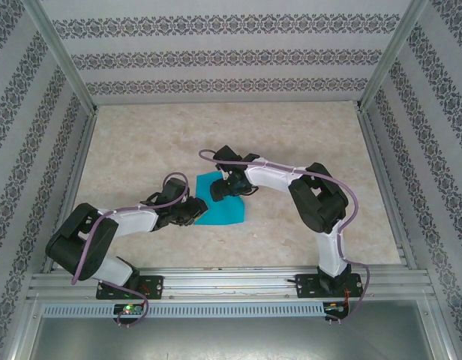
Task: Fold a paper plane with a square sheet of paper (fold left side to right side)
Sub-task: Pick up the square sheet of paper from the center of the table.
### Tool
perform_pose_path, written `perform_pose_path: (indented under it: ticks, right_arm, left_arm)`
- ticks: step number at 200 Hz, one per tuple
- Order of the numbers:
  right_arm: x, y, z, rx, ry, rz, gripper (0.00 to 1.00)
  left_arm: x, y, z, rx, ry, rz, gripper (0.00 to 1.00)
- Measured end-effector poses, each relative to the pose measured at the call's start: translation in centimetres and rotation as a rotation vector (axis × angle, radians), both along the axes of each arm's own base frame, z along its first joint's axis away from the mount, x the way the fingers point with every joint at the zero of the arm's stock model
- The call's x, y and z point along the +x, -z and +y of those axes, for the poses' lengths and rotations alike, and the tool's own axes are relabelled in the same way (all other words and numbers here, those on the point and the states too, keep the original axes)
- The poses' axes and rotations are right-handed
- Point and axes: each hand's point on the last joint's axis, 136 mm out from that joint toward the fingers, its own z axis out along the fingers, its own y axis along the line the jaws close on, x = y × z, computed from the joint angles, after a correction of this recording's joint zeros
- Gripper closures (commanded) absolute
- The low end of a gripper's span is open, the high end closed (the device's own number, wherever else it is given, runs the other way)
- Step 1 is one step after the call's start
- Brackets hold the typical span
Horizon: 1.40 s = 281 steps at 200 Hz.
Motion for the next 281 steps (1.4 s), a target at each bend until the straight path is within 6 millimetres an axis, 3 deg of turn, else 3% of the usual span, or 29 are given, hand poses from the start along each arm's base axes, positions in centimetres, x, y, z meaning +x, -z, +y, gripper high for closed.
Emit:
perform_pose_path:
  ticks: [73, 107, 129, 174, 209, 241, 281]
  right_arm:
    - [-1.6, -0.2, 1.2, 0.087, -0.016, 0.078, 0.54]
    - [-2.3, -1.1, 1.3, 0.173, -0.014, 0.109, 0.64]
    - [-2.4, -2.3, 1.0, 0.251, -0.004, 0.117, 0.67]
    - [-1.6, -7.0, -0.9, 0.475, 0.001, 0.074, 0.69]
    - [-1.5, -11.4, -3.0, 0.634, -0.04, 0.011, 0.69]
    - [-2.8, -15.9, -4.4, 0.764, -0.117, -0.052, 0.69]
    - [-5.6, -22.2, -4.6, 0.907, -0.257, -0.133, 0.69]
  left_arm:
    - [0.1, -0.2, -0.3, -0.015, 0.008, -0.009, 0.62]
    - [0.4, -1.0, -0.1, -0.012, 0.019, -0.042, 0.5]
    - [1.1, -2.6, 0.8, -0.018, 0.015, -0.099, 0.43]
    - [3.0, -9.6, 3.8, -0.052, 0.025, -0.355, 0.18]
    - [2.5, -15.9, 4.3, -0.075, 0.113, -0.614, 0.0]
    - [1.2, -19.8, 3.5, -0.116, 0.218, -0.79, 0.0]
    - [0.2, -22.1, 1.6, -0.209, 0.351, -0.861, 0.0]
